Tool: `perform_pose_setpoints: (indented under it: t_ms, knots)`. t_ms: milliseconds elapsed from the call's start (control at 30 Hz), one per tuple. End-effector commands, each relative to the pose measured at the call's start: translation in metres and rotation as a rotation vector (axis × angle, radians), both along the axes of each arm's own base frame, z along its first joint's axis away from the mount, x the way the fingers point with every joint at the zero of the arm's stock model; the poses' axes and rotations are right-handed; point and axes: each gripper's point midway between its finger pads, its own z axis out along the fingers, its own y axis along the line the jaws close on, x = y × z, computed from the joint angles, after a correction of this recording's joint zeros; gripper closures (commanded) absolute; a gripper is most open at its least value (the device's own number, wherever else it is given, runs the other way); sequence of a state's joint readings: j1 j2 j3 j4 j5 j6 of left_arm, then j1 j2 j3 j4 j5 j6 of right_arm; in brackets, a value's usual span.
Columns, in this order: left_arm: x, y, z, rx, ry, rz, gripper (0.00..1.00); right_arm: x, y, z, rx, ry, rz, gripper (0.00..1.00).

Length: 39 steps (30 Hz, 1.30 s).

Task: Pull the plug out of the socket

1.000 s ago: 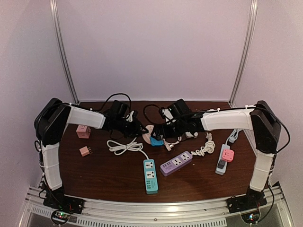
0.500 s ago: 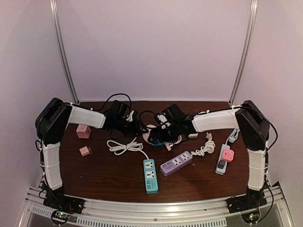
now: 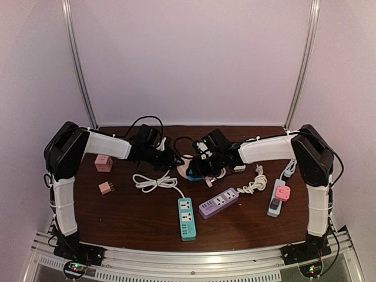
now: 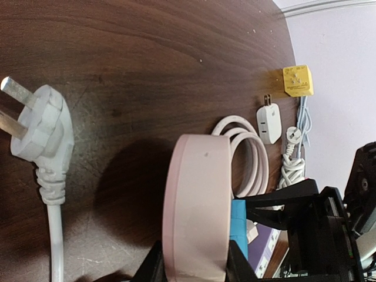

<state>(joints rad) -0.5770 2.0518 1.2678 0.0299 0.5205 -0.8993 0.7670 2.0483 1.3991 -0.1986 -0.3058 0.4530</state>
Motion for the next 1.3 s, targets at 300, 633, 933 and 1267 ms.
perform_pose_setpoints:
  t_ms: [300, 633, 933, 1267]
  knots:
    - [-0.005, 0.067, -0.093, 0.424, 0.054, 0.099, 1.00, 0.016, 0.001, 0.060, 0.111, -0.116, -0.044, 0.64]
    - [-0.008, 0.073, -0.107, 0.463, 0.073, 0.100, 1.00, 0.019, -0.015, 0.062, 0.024, -0.166, -0.061, 0.65]
    - [-0.009, 0.078, -0.116, 0.498, 0.090, 0.099, 1.00, 0.018, -0.019, 0.076, -0.020, -0.225, -0.058, 0.65]
    - [-0.010, 0.078, -0.117, 0.508, 0.092, 0.088, 1.00, 0.024, -0.023, 0.083, -0.049, -0.232, -0.079, 0.66]
